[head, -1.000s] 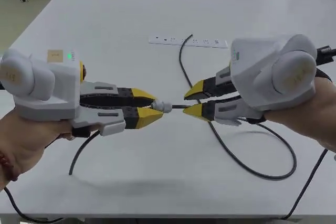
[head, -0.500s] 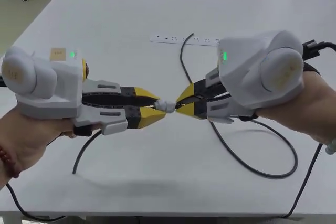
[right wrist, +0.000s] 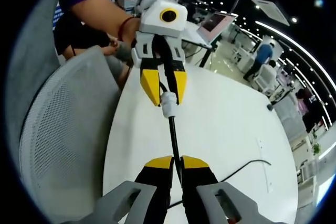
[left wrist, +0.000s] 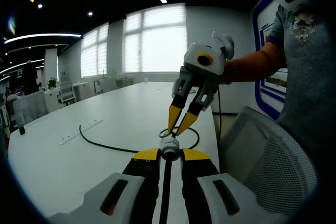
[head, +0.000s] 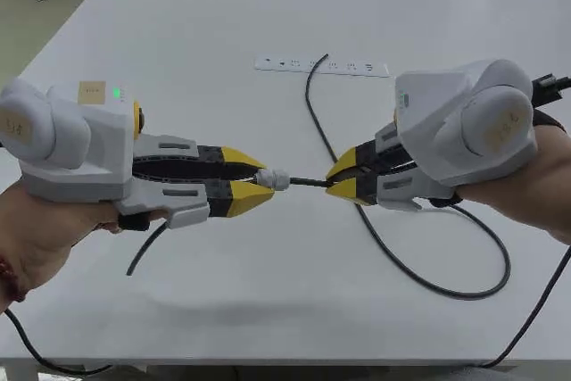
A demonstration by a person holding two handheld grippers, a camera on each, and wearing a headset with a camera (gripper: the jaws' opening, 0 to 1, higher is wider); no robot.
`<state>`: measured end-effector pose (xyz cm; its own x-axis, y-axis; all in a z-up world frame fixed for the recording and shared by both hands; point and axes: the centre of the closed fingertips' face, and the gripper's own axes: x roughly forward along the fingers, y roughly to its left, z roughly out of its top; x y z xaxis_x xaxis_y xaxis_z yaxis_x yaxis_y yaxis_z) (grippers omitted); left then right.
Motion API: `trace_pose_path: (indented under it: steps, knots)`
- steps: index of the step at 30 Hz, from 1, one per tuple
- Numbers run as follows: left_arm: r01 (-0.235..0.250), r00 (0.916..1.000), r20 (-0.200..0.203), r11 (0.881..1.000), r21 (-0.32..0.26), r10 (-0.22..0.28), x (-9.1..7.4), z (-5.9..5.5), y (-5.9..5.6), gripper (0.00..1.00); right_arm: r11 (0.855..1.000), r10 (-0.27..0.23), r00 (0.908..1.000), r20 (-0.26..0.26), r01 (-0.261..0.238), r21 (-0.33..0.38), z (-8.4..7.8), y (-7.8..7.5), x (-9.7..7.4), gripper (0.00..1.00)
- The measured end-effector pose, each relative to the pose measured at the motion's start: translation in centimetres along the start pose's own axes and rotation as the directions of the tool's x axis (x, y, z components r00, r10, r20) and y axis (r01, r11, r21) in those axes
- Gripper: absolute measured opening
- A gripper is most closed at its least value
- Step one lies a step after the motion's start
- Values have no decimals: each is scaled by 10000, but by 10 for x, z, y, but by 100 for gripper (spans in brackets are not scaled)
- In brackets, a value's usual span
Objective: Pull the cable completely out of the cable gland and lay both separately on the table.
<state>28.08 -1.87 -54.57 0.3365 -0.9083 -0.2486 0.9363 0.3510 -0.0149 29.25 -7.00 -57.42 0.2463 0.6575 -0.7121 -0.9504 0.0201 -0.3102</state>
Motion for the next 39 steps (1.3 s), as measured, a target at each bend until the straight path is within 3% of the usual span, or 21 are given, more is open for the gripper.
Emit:
trace_pose_path:
  steps: [11, 21, 39]
  knots:
    - [-238, 9997, -13, 9997, -72, 238, -5, -3, 6, 15, 9983, -187, 9984, -532, 216, 543, -27, -6, -3, 0]
    - [-251, 9997, -31, 9997, -74, 251, -5, -3, 6, 15, 9971, -172, 9982, -581, 215, 732, -32, -4, -2, 0]
    - [-260, 9997, -28, 9996, -57, 260, -8, -3, 6, 15, 9963, -195, 9932, -1147, 289, 807, -54, -6, -2, 0]
